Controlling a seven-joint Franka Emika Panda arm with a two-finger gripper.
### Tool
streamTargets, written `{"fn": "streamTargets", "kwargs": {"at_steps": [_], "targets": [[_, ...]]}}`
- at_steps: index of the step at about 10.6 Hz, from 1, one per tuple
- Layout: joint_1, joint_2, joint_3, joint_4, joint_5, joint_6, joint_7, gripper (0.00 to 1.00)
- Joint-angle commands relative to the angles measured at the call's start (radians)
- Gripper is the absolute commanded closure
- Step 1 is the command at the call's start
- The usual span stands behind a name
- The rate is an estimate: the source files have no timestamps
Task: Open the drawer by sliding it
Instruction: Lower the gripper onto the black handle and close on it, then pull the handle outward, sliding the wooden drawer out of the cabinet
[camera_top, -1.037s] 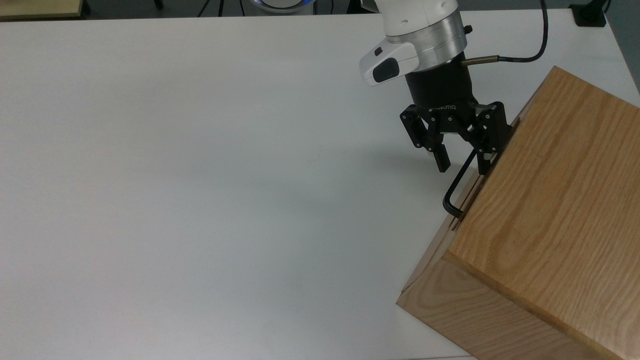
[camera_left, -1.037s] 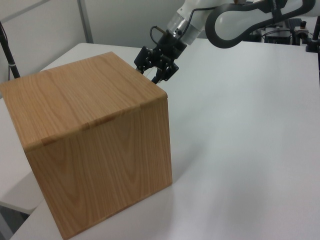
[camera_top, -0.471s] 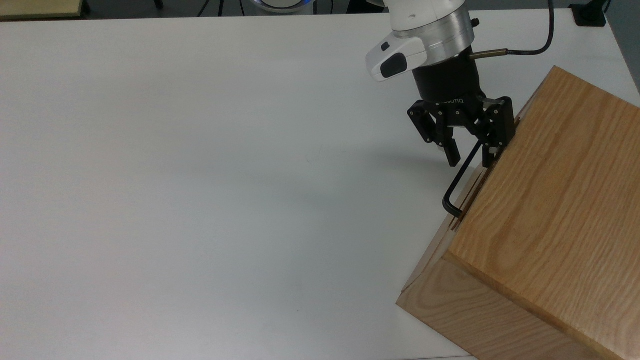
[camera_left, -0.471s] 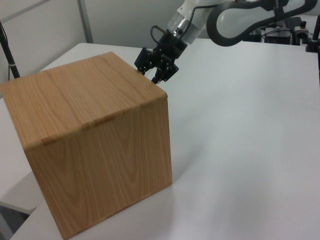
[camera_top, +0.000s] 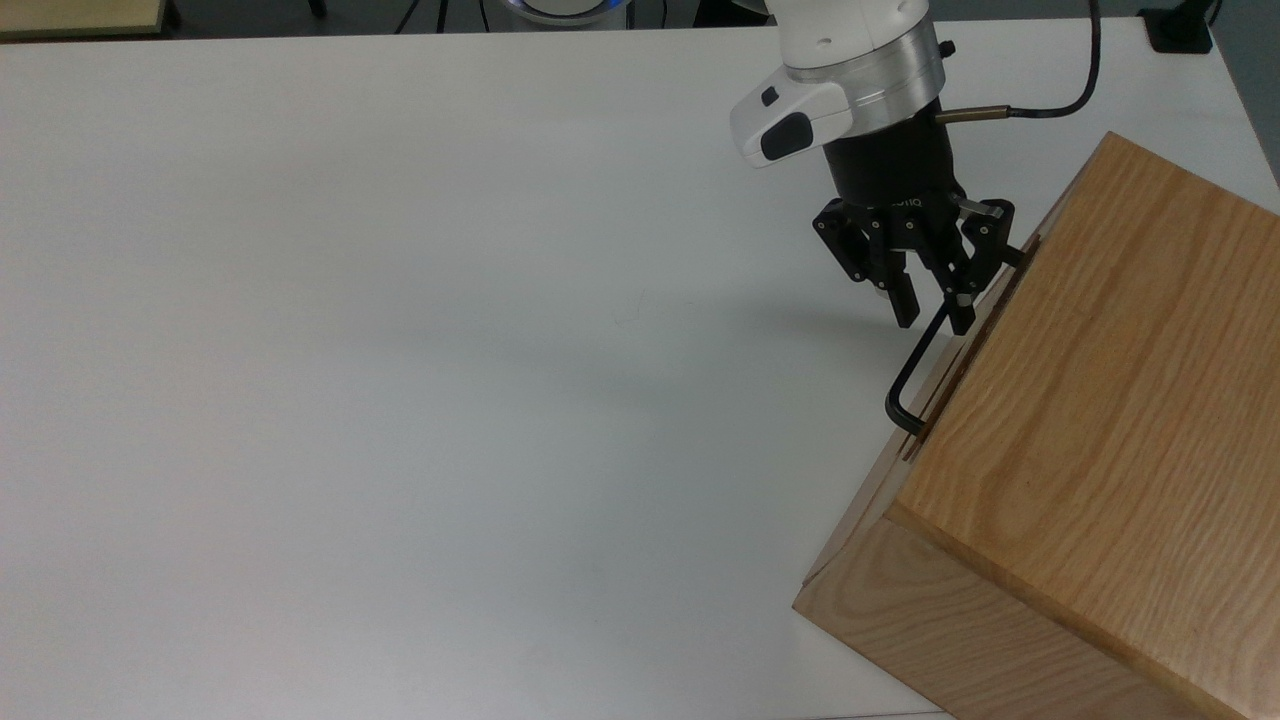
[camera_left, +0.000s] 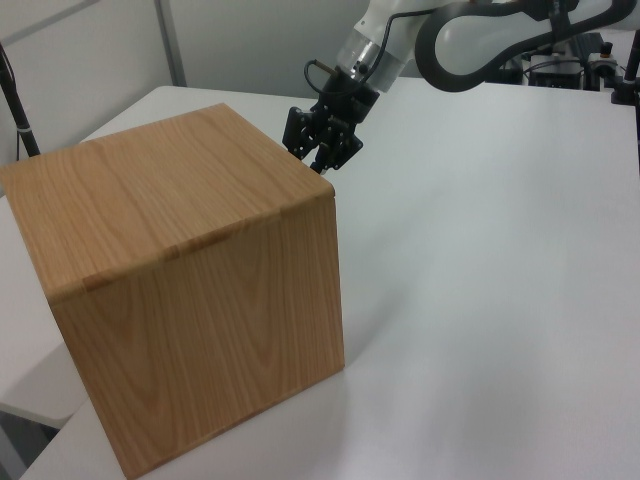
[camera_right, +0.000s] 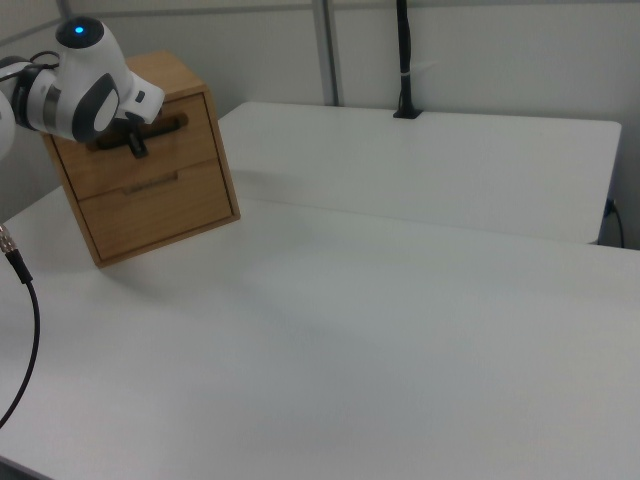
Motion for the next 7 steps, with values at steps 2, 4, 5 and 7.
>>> {"fn": "streamTargets", "kwargs": {"at_steps": [2, 4, 5, 7], "targets": [[-0.026, -0.052, 0.009, -0.041, 0.030, -0.026, 0.022, 0.58], [-0.026, -0.058, 0.009, -0.047, 0.030, -0.026, 0.025, 0.67], [-0.026, -0.057, 0.009, -0.048, 0.026, -0.026, 0.023, 0.73], [-0.025, -0.057, 0.009, -0.054, 0.026, -0.023, 0.023, 0.89]]}}
